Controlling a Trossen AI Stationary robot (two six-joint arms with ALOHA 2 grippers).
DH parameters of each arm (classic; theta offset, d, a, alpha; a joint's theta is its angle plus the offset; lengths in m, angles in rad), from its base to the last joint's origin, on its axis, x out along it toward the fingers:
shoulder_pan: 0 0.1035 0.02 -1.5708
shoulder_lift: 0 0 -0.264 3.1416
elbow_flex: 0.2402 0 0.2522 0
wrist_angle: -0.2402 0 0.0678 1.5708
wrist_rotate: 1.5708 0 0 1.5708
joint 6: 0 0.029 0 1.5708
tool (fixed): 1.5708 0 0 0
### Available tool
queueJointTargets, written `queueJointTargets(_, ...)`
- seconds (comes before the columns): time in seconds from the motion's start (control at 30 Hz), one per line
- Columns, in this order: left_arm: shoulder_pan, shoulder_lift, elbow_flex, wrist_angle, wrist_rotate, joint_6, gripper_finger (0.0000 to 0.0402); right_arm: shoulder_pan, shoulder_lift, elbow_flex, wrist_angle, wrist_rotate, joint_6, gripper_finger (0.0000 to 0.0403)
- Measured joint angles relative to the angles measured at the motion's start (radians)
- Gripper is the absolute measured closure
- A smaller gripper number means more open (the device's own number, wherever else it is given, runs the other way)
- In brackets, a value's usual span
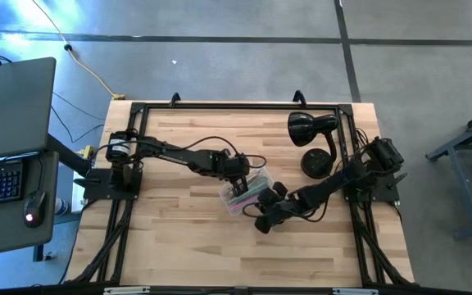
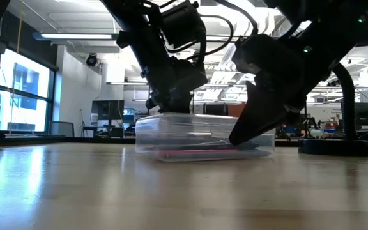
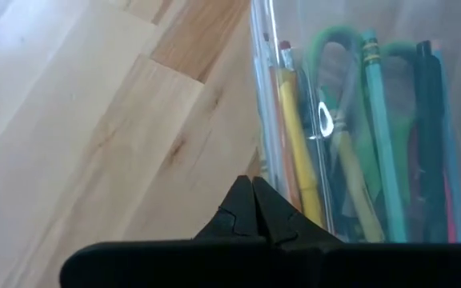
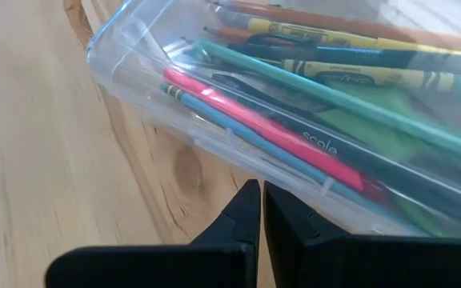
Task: Pick & place school supplies into a supply box
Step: Close the transparent supply box
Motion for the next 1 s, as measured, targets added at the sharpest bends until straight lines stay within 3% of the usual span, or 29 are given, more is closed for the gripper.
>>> queueJointTargets(0.37, 0.0, -0.001, 0.004, -0.026, -0.041, 0.011, 0.039, -0.018, 0.0, 0.0, 0.029, -0.051, -0.033, 0.0403)
queueJointTargets(0.73, -0.002, -0.002, 0.009, -0.091, -0.069, 0.012, 0.0384, 0.134, -0.001, 0.004, 0.023, 0.02, 0.141, 0.0402)
queueJointTargets(1.0, -0.012, -0.008, 0.037, -0.092, -0.098, 0.032, 0.0392, 0.169, -0.001, 0.004, 0.021, 0.08, 0.169, 0.0402)
